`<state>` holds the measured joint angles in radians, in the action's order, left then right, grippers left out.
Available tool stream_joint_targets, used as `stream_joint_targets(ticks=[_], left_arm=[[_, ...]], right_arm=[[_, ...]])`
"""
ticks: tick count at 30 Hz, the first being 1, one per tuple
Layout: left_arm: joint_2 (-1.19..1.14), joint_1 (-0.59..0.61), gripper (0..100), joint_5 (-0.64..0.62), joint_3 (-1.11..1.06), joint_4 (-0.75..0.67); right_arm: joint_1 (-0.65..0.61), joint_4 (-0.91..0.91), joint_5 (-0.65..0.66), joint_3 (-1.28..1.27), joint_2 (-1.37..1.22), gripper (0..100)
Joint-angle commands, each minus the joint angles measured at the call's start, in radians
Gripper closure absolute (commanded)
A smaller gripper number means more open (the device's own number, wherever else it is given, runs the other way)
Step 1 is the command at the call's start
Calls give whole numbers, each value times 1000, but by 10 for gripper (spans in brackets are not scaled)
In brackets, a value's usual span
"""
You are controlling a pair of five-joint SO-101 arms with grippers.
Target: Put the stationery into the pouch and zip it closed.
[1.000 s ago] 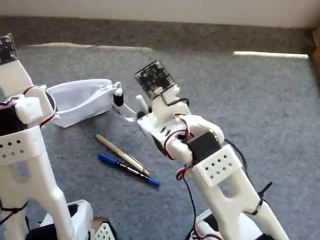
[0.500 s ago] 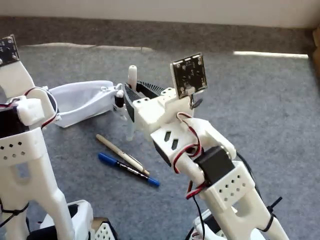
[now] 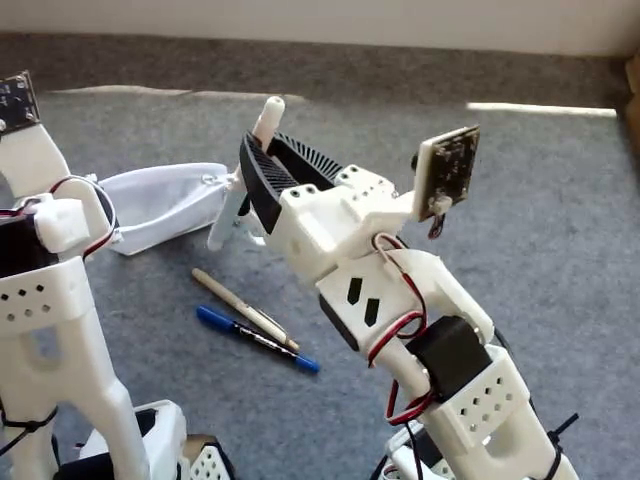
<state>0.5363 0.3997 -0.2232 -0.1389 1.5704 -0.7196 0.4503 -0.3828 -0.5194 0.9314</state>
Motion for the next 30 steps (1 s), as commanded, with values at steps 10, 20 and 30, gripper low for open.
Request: stream_joint_targets(ticks=[10,20,30], left_arm=[[-4,-15,994,-6,-4,-14],[-4,-15,994,-6,-5,-15],[-4,-15,994,-6,-5,-15]], right_arm=[[-13,-484,-5,-170,25,995],[-15,-835,-5,-390,13,995],[-13,-1078,-5,-394,-263,995]])
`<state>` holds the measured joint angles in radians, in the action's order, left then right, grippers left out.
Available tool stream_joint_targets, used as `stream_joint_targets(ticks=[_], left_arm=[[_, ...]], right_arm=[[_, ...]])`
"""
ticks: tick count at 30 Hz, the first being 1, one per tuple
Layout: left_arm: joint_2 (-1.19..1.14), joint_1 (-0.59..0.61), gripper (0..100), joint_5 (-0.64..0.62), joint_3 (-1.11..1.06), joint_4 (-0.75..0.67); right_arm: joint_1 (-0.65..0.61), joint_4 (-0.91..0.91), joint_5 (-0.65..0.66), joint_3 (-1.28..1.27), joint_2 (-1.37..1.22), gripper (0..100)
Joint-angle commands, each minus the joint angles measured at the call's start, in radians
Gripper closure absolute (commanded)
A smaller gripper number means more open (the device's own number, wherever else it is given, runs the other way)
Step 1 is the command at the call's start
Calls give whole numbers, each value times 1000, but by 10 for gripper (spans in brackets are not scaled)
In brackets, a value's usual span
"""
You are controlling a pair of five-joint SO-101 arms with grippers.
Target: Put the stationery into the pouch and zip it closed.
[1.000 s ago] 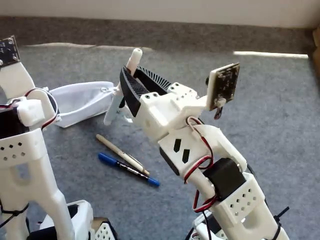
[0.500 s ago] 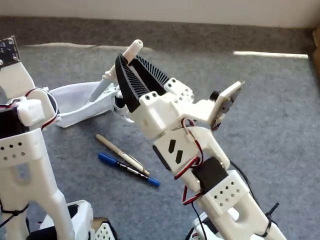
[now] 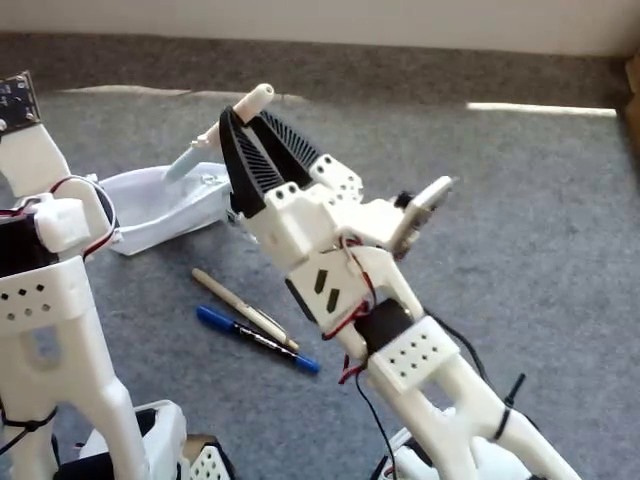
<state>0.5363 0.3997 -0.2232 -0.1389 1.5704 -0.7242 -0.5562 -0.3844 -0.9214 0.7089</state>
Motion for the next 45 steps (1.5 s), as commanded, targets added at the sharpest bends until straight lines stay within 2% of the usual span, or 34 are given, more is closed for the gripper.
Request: stream_joint_targets(ticks=[1,7,13,16,34,45], left_arm=[[-4,-15,994,-6,-5,-15],[-4,-15,994,-6,-5,-15],[-4,-15,994,-6,-5,-15],[-4,-15,994,-6,-5,-15],[-5,-12,994,-5,-7,-14],[-8,-10,994,-5,-7,-15]], right_arm=[[-8,-73,-3,8,-54,995],[-47,-71,31,-35,-88,995],[-216,-79,338,-120,-94,995],[-260,-79,400,-139,-99,995],[-259,-71,407,-242,-90,995],[-197,-71,407,-240,-90,983]])
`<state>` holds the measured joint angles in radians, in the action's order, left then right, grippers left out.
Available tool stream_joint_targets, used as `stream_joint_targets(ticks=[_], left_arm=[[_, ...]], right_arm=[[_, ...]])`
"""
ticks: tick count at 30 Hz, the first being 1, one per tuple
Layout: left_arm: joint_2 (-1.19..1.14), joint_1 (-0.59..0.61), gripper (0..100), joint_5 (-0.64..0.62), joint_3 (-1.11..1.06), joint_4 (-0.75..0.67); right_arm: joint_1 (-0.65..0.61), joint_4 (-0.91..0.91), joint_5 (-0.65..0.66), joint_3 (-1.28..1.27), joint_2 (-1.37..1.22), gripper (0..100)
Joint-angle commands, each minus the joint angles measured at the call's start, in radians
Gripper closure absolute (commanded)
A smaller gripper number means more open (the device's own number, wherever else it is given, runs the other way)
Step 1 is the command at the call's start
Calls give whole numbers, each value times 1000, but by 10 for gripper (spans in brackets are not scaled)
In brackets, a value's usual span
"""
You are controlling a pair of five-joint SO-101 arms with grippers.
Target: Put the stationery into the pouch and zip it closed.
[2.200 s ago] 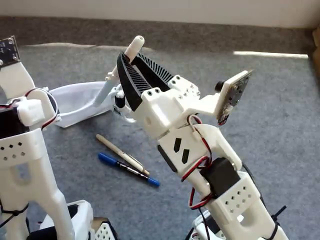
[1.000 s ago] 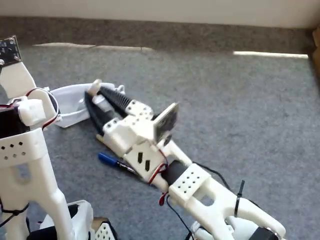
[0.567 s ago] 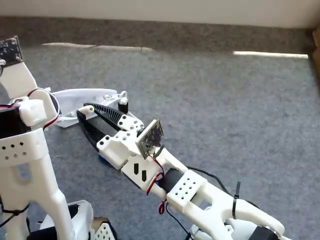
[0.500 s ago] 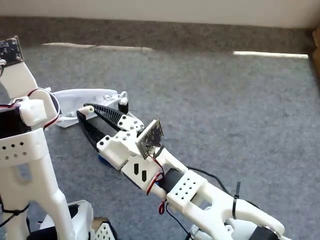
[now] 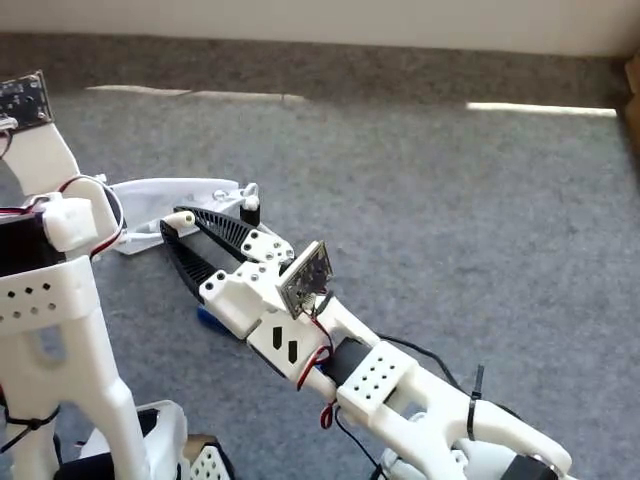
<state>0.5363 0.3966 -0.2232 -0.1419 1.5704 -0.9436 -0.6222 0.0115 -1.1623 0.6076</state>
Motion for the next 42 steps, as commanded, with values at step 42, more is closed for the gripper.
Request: stream_joint_targets(ticks=[42], left_arm=[[-4,61,994,-63,-31,-61]], right_arm=[[21,817,5,30,489,878]])
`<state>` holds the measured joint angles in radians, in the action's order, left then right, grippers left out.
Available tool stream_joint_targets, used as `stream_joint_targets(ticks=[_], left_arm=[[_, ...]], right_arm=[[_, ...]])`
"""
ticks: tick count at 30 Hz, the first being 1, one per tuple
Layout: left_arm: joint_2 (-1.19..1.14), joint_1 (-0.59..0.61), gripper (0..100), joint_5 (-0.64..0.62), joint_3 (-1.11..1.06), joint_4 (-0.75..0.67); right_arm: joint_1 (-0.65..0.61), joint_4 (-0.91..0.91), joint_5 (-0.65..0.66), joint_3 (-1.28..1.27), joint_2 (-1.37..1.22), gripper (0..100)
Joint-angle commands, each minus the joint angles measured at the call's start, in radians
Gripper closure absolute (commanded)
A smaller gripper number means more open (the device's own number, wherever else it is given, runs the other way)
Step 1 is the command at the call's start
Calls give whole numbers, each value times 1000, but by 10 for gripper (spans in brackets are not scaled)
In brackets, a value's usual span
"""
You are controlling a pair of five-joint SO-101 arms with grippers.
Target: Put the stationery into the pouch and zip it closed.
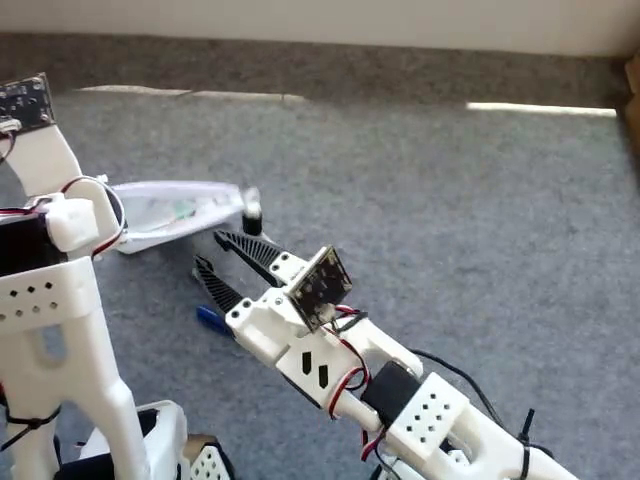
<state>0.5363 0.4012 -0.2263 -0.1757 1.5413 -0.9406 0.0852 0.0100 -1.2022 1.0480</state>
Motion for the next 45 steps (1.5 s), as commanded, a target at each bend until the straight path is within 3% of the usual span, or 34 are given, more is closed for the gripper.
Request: stream_joint_targets(ticks=[1,6,11,17,21,45], left_arm=[[-2,71,994,-71,-1,-48],[-2,111,994,-101,-1,-66],[-2,114,994,-114,1,-66],[-2,248,994,-189,-1,-104],[-2,259,994,-190,-2,-109],[-2,257,994,-192,-47,-130]], right_arm=[[18,165,5,99,56,878],[16,366,9,214,59,878],[-4,389,12,243,58,878],[-22,406,12,243,56,879],[-22,478,12,255,8,879],[-21,463,11,343,-553,879]])
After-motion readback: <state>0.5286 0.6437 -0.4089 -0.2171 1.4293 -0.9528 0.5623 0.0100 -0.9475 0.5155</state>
